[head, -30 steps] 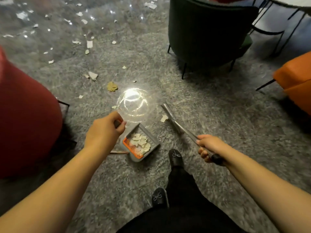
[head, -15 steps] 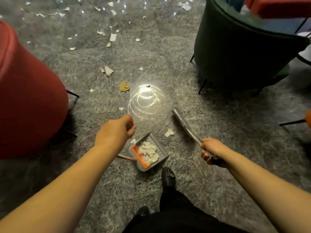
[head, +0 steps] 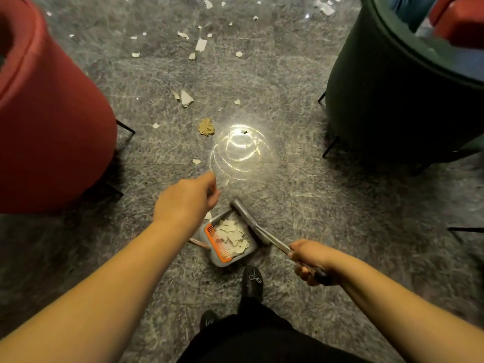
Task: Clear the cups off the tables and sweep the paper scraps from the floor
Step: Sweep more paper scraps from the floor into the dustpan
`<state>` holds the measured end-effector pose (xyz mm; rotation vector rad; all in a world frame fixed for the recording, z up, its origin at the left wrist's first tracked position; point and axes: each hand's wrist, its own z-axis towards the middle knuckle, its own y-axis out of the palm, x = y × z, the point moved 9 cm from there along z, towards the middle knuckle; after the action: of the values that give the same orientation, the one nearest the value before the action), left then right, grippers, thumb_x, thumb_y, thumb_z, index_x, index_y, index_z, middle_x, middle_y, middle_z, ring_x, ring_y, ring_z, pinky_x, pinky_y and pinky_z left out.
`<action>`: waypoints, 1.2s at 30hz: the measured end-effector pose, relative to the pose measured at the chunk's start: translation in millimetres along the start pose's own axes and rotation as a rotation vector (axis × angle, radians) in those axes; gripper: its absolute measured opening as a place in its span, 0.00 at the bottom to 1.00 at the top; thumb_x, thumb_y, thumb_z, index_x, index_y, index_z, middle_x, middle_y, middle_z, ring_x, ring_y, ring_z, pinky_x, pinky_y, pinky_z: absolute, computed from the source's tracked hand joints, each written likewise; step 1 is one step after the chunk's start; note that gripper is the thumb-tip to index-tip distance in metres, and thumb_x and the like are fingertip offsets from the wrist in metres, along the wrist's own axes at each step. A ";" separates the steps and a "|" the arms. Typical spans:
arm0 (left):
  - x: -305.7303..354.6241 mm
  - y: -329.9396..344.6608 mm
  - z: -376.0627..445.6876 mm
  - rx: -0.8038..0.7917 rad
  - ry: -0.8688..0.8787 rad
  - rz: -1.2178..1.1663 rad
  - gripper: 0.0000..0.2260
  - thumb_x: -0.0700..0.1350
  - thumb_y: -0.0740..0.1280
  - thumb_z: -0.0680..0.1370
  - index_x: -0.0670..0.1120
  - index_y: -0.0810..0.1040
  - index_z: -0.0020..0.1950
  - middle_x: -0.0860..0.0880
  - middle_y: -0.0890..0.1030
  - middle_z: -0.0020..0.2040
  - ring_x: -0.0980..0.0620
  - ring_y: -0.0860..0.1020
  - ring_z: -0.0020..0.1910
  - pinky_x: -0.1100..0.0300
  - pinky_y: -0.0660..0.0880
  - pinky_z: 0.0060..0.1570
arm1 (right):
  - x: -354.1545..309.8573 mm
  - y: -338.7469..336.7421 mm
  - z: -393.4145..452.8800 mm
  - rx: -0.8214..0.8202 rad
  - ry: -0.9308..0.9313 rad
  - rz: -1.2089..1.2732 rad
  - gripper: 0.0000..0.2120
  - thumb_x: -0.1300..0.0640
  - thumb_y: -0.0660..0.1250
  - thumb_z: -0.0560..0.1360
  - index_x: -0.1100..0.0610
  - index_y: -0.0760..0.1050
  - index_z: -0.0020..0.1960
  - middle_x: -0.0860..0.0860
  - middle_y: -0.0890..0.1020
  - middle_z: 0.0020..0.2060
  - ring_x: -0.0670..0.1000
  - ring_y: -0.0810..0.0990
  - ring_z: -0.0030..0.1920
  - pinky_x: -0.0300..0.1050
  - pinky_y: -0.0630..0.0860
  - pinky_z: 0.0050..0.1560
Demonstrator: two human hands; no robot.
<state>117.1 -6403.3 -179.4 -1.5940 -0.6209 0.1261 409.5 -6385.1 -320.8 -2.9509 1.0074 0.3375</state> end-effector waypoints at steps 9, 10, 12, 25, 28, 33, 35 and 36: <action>-50.7 -24.5 -22.1 0.049 -0.219 -0.086 0.07 0.56 0.68 0.76 0.54 0.74 0.44 0.49 0.81 0.37 0.42 0.79 0.38 0.55 0.72 0.32 | -26.4 26.5 -23.6 -0.047 -0.110 -0.027 0.12 0.63 0.52 0.80 0.55 0.70 0.59 0.51 0.67 0.25 0.45 0.64 0.19 0.31 0.60 0.23; -57.5 -29.6 -24.5 0.055 -0.248 -0.090 0.08 0.56 0.69 0.76 0.55 0.73 0.43 0.49 0.81 0.36 0.43 0.78 0.38 0.56 0.71 0.31 | -31.6 28.7 -24.3 -0.047 -0.124 -0.032 0.12 0.63 0.52 0.80 0.55 0.70 0.59 0.51 0.67 0.25 0.45 0.64 0.19 0.32 0.61 0.23; -71.0 -40.5 -29.2 0.068 -0.301 -0.099 0.08 0.56 0.69 0.75 0.56 0.73 0.42 0.50 0.80 0.36 0.44 0.78 0.37 0.56 0.71 0.32 | -43.8 31.0 -25.9 -0.038 -0.149 -0.041 0.10 0.63 0.52 0.80 0.55 0.69 0.57 0.51 0.67 0.24 0.46 0.65 0.18 0.32 0.61 0.24; -163.0 -94.3 -67.1 0.154 -0.545 -0.098 0.08 0.57 0.69 0.75 0.54 0.75 0.42 0.52 0.80 0.36 0.46 0.77 0.39 0.50 0.76 0.38 | -116.8 46.1 -14.3 0.030 -0.229 0.033 0.13 0.61 0.55 0.81 0.50 0.66 0.63 0.54 0.69 0.28 0.46 0.65 0.18 0.32 0.61 0.21; -185.8 -93.6 -72.1 0.125 -0.576 -0.098 0.08 0.57 0.68 0.76 0.56 0.75 0.41 0.53 0.80 0.36 0.47 0.77 0.38 0.50 0.77 0.37 | -126.8 51.4 -3.7 0.049 -0.227 0.040 0.11 0.61 0.56 0.81 0.51 0.66 0.61 0.55 0.69 0.28 0.47 0.66 0.18 0.34 0.62 0.21; -220.3 -88.7 -74.0 0.084 -0.587 -0.050 0.09 0.57 0.69 0.75 0.55 0.74 0.41 0.51 0.81 0.38 0.47 0.78 0.39 0.50 0.77 0.36 | -147.2 59.9 16.4 0.090 -0.216 0.012 0.11 0.62 0.55 0.81 0.51 0.66 0.61 0.54 0.68 0.28 0.46 0.66 0.18 0.33 0.62 0.22; -235.6 -85.5 -73.0 0.066 -0.588 -0.049 0.09 0.57 0.68 0.76 0.55 0.73 0.40 0.53 0.80 0.36 0.48 0.77 0.37 0.53 0.76 0.33 | -155.5 64.7 24.9 0.111 -0.202 -0.001 0.11 0.62 0.55 0.81 0.50 0.67 0.60 0.54 0.68 0.28 0.46 0.66 0.17 0.33 0.62 0.22; -242.8 -84.2 -71.9 0.059 -0.587 -0.045 0.09 0.57 0.68 0.76 0.55 0.73 0.40 0.53 0.79 0.35 0.50 0.76 0.35 0.55 0.74 0.31 | -160.1 68.1 28.9 0.120 -0.195 -0.013 0.11 0.62 0.55 0.82 0.50 0.68 0.60 0.54 0.68 0.28 0.46 0.65 0.18 0.33 0.61 0.23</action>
<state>-82.7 -6578.8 -157.5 -1.4820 -1.0920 0.5867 239.1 -6340.3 -311.9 -2.7522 0.9488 0.5329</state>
